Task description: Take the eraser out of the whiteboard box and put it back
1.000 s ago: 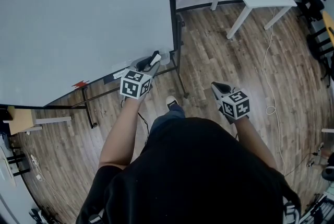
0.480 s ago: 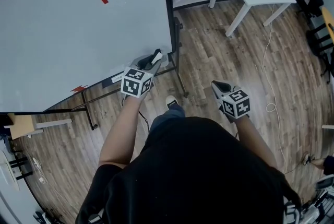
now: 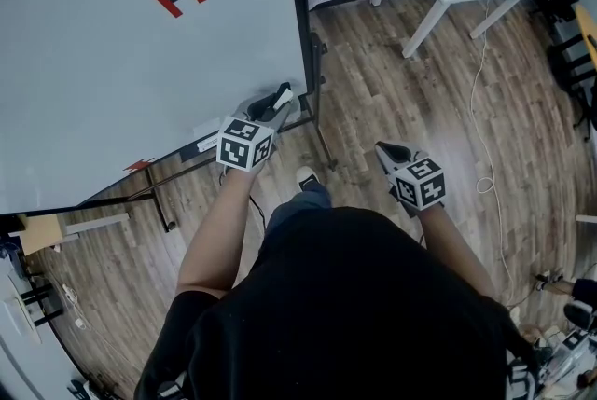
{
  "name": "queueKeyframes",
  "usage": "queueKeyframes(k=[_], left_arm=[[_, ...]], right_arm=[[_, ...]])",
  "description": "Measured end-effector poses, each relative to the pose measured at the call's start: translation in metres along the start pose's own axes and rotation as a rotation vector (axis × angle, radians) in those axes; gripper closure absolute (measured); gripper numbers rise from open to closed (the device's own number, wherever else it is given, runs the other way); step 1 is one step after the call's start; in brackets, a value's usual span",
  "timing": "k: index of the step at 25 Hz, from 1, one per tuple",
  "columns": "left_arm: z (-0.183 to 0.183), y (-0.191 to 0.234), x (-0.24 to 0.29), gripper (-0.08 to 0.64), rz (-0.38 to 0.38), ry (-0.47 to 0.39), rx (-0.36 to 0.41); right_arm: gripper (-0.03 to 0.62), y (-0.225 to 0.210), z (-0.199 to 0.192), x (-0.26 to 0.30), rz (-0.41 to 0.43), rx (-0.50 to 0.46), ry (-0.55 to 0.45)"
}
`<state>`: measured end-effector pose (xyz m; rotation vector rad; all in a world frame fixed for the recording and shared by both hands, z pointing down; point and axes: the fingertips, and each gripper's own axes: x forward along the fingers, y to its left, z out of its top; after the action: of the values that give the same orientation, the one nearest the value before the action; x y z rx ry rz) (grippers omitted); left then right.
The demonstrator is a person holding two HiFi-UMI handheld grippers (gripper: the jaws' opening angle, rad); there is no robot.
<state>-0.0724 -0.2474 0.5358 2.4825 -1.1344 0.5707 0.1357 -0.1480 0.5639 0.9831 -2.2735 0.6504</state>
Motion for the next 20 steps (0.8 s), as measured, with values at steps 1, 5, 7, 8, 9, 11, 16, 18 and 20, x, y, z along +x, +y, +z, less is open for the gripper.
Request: queueKeyframes(k=[1, 5, 7, 8, 9, 11, 16, 18, 20], left_arm=[[-0.001, 0.002, 0.002, 0.416, -0.001, -0.001, -0.002], [-0.006, 0.008, 0.011, 0.416, -0.006, -0.007, -0.006], [-0.008, 0.01, 0.015, 0.416, -0.009, -0.015, -0.011], [-0.01, 0.011, 0.017, 0.416, -0.012, -0.018, -0.014], [-0.011, 0.011, 0.019, 0.416, -0.016, -0.02, -0.017], [-0.014, 0.01, 0.023, 0.416, -0.025, -0.021, -0.018], [-0.029, 0.012, 0.033, 0.416, -0.044, -0.016, -0.006], [-0.038, 0.012, 0.037, 0.416, -0.052, -0.01, 0.007], [-0.047, 0.012, 0.04, 0.416, -0.061, -0.002, 0.007]], right_arm=[[0.597, -0.001, 0.0, 0.002, 0.0, 0.001, 0.002], [0.597, -0.004, 0.001, 0.009, -0.003, 0.007, 0.013], [0.597, -0.004, 0.0, 0.012, -0.003, 0.009, 0.021], [0.597, -0.005, 0.0, 0.012, -0.004, 0.01, 0.025], [0.597, -0.006, 0.0, 0.013, -0.005, 0.01, 0.028], [0.597, -0.007, 0.0, 0.014, -0.007, 0.012, 0.032], [0.597, -0.009, -0.003, 0.02, -0.01, 0.019, 0.046], [0.597, -0.009, -0.006, 0.021, -0.011, 0.024, 0.052], [0.597, -0.01, -0.01, 0.022, -0.012, 0.029, 0.061]])
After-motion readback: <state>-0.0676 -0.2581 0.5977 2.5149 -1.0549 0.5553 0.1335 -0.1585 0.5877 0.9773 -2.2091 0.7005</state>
